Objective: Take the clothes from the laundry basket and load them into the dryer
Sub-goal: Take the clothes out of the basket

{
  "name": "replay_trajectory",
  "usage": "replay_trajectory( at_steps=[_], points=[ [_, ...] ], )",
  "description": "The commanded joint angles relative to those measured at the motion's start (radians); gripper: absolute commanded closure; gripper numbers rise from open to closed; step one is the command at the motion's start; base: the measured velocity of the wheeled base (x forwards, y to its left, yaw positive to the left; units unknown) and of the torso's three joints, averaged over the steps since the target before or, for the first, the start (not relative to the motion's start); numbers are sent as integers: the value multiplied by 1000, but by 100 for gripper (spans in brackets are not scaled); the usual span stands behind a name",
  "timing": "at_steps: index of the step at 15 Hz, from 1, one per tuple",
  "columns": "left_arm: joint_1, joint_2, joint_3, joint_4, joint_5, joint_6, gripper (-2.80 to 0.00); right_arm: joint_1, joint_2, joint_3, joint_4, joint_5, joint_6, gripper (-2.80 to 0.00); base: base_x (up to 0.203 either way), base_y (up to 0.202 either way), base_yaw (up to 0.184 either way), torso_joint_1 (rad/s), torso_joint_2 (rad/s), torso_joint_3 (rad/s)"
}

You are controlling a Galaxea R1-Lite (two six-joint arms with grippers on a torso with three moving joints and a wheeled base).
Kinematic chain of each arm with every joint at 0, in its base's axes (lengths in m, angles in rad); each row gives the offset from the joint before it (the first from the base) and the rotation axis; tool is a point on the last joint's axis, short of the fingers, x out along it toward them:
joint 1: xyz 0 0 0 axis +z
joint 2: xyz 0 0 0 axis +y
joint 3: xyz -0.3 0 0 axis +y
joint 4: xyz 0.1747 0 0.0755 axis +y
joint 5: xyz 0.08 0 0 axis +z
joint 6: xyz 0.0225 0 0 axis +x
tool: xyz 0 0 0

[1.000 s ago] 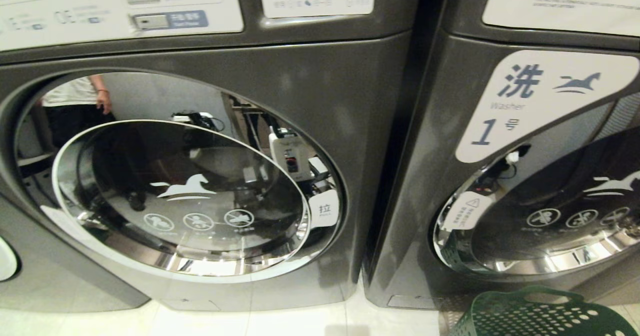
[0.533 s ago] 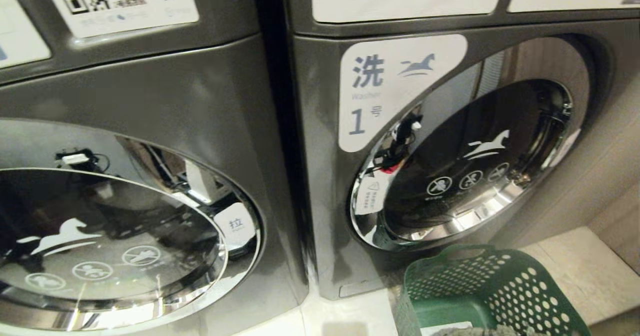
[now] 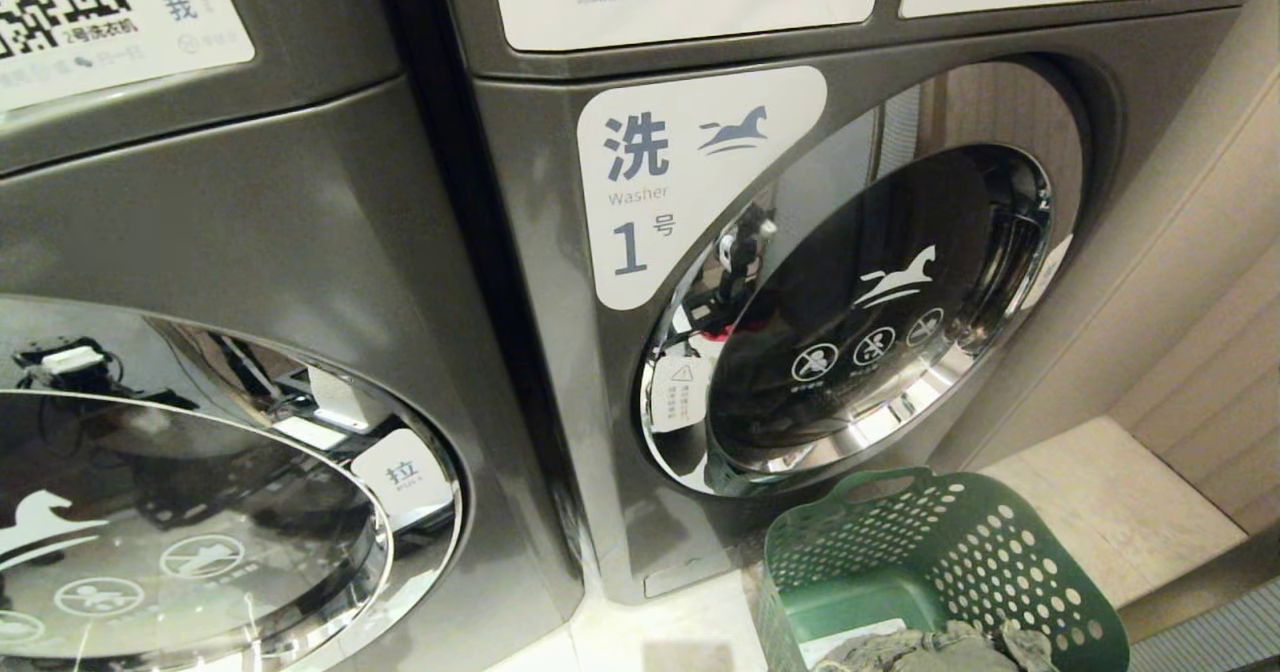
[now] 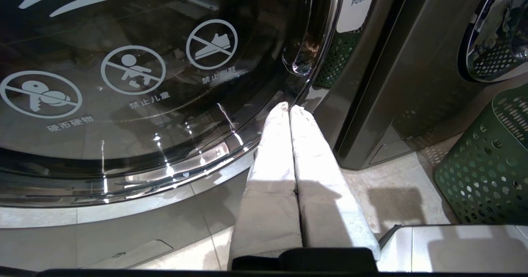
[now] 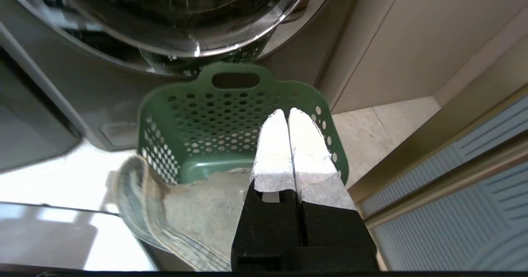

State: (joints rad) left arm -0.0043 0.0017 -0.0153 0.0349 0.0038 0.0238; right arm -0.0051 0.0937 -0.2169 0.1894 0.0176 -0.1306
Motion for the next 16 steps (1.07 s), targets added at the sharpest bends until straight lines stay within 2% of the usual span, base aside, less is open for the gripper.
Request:
replay_trajectory(
  at_steps=[1,5,9,11,13,16],
  points=[
    [0,0,-2,-1,1,-5,0,-3,190,-129,33,-2,24,0,0,0,0,0,0,0],
    [0,0,-1,0,1,-16,0,-16,796,-401,198,-37,213,0,0,0,0,0,0,0],
    [0,0,-2,0,1,-16,0,-19,1252,-510,262,-58,524,0,0,0,0,0,0,0],
    [0,0,0,-1,1,-16,0,-22,1386,-521,268,-61,636,0,0,0,0,0,0,0],
    [0,0,0,0,1,-16,0,-27,1489,-466,240,-47,682,0,0,0,0,0,0,0],
    [0,0,0,0,1,-16,0,-37,1648,-404,86,-8,748,0,0,0,0,0,0,0]
  ],
)
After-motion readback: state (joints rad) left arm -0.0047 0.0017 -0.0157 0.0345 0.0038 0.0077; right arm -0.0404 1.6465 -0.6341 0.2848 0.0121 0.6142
